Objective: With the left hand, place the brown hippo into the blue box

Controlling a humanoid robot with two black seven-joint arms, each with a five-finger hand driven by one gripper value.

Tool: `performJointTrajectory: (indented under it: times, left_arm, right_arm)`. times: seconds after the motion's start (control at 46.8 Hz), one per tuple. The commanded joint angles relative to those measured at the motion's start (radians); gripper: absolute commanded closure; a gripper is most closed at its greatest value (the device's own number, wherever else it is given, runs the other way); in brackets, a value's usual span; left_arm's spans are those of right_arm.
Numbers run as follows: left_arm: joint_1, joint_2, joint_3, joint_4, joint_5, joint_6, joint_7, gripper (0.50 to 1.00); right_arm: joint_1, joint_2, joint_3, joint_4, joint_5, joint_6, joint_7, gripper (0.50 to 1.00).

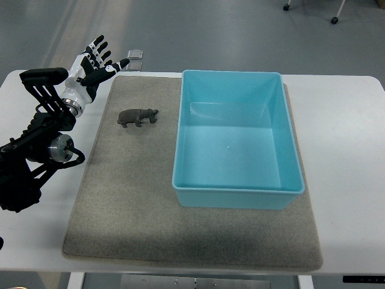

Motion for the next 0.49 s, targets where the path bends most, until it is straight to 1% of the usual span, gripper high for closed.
performJointTrajectory:
  times: [0.0, 0.107, 0.171, 0.342, 0.47]
  left_arm:
    - [-0.001, 0.001, -0.001, 0.022, 0.002, -0.072, 0.002, 0.506]
    - [-0.001, 0.009, -0.003, 0.022, 0.002, -0.143, 0.002, 0.506]
    - [-0.003, 0.018, -0.004, 0.022, 0.002, -0.169, 0.002, 0.506]
    - [-0.014, 0.034, 0.001, 0.014, 0.029, -0.167, 0.006, 0.527]
    - [-0.02, 0.061, 0.004, 0.01, 0.153, -0.164, 0.008, 0.551]
  right_arm:
    - [0.0, 0.0, 0.0, 0.0, 0.0, 0.0, 0.0, 0.564]
    - [0.0, 0.0, 0.0, 0.0, 0.0, 0.0, 0.0, 0.564]
    - [0.0, 0.0, 0.0, 0.0, 0.0, 0.0, 0.0, 0.564]
    - [0.0, 0.0, 0.0, 0.0, 0.0, 0.0, 0.0, 0.564]
    - [0.0, 0.0, 0.0, 0.0, 0.0, 0.0, 0.0, 0.564]
